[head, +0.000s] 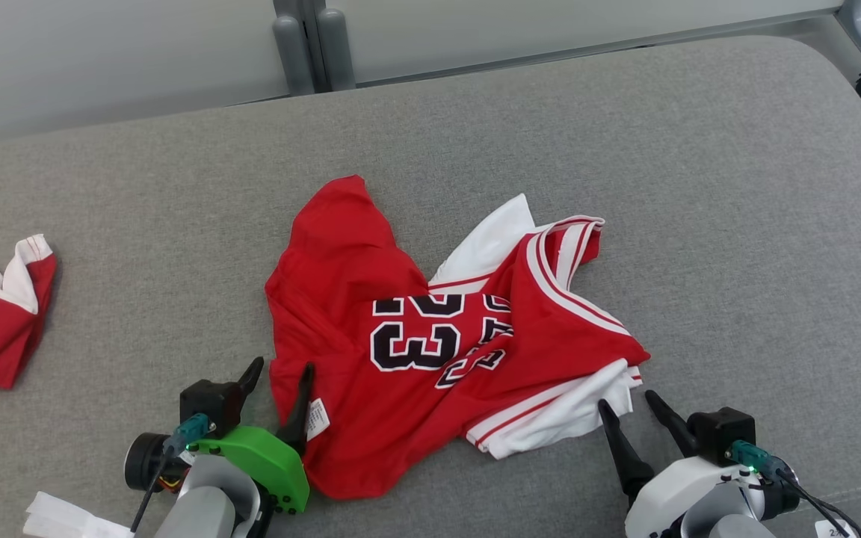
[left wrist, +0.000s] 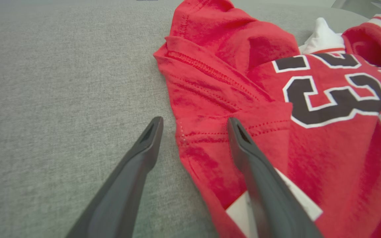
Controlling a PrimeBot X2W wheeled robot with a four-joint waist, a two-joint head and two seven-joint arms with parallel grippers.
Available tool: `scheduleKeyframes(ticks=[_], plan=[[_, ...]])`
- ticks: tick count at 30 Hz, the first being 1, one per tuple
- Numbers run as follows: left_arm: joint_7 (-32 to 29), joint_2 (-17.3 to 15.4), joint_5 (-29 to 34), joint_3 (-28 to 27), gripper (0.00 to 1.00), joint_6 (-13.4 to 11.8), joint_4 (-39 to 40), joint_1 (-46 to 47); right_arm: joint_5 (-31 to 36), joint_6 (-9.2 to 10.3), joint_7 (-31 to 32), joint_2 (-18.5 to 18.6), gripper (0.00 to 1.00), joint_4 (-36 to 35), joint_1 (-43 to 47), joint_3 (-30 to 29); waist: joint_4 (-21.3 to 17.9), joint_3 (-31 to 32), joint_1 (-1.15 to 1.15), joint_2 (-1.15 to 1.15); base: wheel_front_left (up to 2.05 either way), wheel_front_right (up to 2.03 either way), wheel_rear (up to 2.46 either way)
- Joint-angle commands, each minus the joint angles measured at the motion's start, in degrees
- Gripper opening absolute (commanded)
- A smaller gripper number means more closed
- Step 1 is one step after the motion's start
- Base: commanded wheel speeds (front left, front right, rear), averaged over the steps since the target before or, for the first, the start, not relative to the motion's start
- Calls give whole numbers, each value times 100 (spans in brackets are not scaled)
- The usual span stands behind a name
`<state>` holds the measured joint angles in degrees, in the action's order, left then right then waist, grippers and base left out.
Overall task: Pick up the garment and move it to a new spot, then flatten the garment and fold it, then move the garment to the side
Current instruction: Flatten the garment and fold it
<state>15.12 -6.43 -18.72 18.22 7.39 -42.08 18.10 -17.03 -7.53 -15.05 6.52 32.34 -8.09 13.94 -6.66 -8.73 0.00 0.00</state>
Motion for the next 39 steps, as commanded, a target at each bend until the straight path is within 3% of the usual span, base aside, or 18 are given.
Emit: scheduleKeyframes(ticks=[1, 2, 3, 4, 5, 6, 7, 13, 19, 27, 39], plan=[[4, -12, -138, 4, 100, 14, -59, 112, -46, 8, -18, 1, 100, 38, -74, 37, -33, -44, 0, 0, 0, 0, 0], [3, 0, -189, 36, 100, 14, -134, 126, -72, 8, -18, -5, 100, 75, -85, 64, -40, -54, 0, 0, 0, 0, 0], [4, -2, -214, 64, 73, 14, -178, 150, -109, 8, -18, -16, 100, 123, -94, 90, -43, -62, 0, 0, 0, 0, 0], [4, -2, -263, 99, 37, 14, -224, 183, -143, 8, -17, -30, 92, 174, -110, 128, -45, -71, 0, 0, 0, 0, 0], [4, 4, -306, 120, 3, 15, -248, 201, -191, 8, -14, -37, 56, 208, -123, 156, -43, -75, 0, 0, 0, 0, 0], [3, 17, -368, 139, 0, 14, -276, 205, -226, 8, -5, -43, 20, 249, -129, 192, -36, -76, 0, 0, 0, 0, 0], [3, 19, -400, 142, 0, 15, -281, 207, -249, 8, -4, -45, 0, 269, -123, 217, -28, -75, 0, 0, 0, 0, 0], [4, -4, -476, -55, 0, 15, 48, -64, -416, 8, -5, -22, 0, 42, 151, 265, 53, 29, 0, 0, 0, 0, 0], [4, -98, -213, -459, 0, 14, 793, -449, -585, 8, -12, 163, 0, -758, 412, 201, 61, 139, 0, 0, 0, 0, 0], [4, -239, 118, -628, 0, 14, 1572, -415, -707, 8, -13, 356, 0, -1527, 8, 226, 70, 243, 0, 0, 0, 0, 0], [4, -107, 54, -663, 0, 14, 1375, -552, -869, 8, -13, 296, 0, -1446, 69, 280, 158, 401, 0, 0, 0, 0, 0]])
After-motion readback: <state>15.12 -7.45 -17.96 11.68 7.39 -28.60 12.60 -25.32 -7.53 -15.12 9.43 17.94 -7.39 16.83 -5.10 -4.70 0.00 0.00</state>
